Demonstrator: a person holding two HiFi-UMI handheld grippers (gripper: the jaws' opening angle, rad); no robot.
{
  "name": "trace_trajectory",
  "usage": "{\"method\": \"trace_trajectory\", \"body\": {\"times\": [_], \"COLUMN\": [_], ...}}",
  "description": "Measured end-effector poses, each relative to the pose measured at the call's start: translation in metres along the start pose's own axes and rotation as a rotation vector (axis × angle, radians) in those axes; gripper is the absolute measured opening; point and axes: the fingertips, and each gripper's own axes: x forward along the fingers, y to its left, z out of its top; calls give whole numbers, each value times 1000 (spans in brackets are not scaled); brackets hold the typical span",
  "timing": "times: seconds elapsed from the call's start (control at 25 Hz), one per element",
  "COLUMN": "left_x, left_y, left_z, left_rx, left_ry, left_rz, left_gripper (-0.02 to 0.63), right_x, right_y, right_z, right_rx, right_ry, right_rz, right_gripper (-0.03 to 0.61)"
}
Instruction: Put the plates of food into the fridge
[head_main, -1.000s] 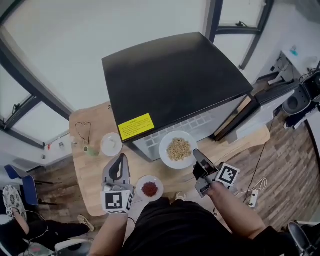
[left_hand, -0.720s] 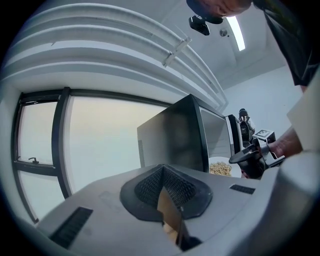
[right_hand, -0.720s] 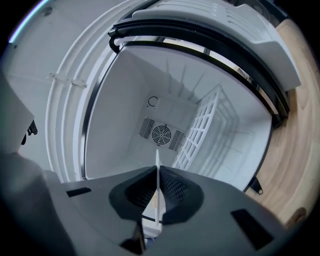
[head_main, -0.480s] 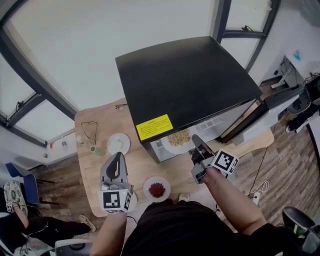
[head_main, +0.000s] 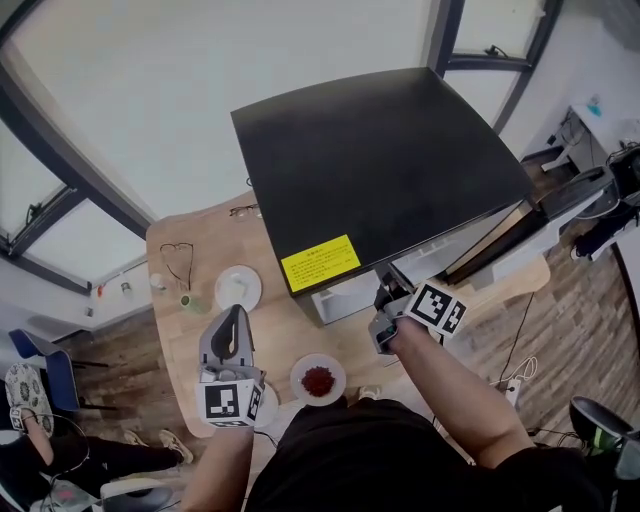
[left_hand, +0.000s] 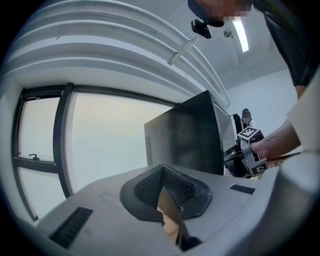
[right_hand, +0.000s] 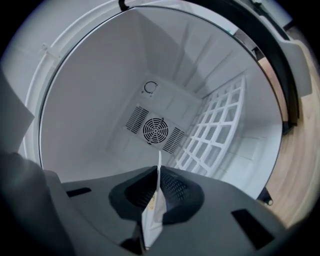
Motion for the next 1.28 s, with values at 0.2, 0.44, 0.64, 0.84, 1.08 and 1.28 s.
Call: {"method": "trace_trajectory", "body": {"times": [0.2, 0.44, 0.64, 0.84, 1.08, 1.28], "left_x": [3, 1, -2, -5, -13, -30], "left_y": [2, 7, 7, 4, -7, -18], "left_z": [3, -1, -1, 0, 9, 20], "left_rx": [-2, -11, -12, -1, 72, 62], "left_ry": [-12, -8, -6, 2, 20, 2], "left_rz": [-2, 13, 26, 32, 35, 78], "left_gripper": [5, 5, 4, 5, 4, 5], "right_x": [11, 16, 21, 23, -4, -32], "right_y": [-5, -12, -17, -15, -11, -11], "right_z": [-1, -5, -1, 9, 17, 23], "right_rx": [-193, -447, -620, -680, -725, -739], "right_ry": [57, 117, 154, 137, 86, 66], "right_rz": [-141, -232, -316, -310, -281, -237], "right_gripper": [35, 64, 84, 84, 84, 84]}}
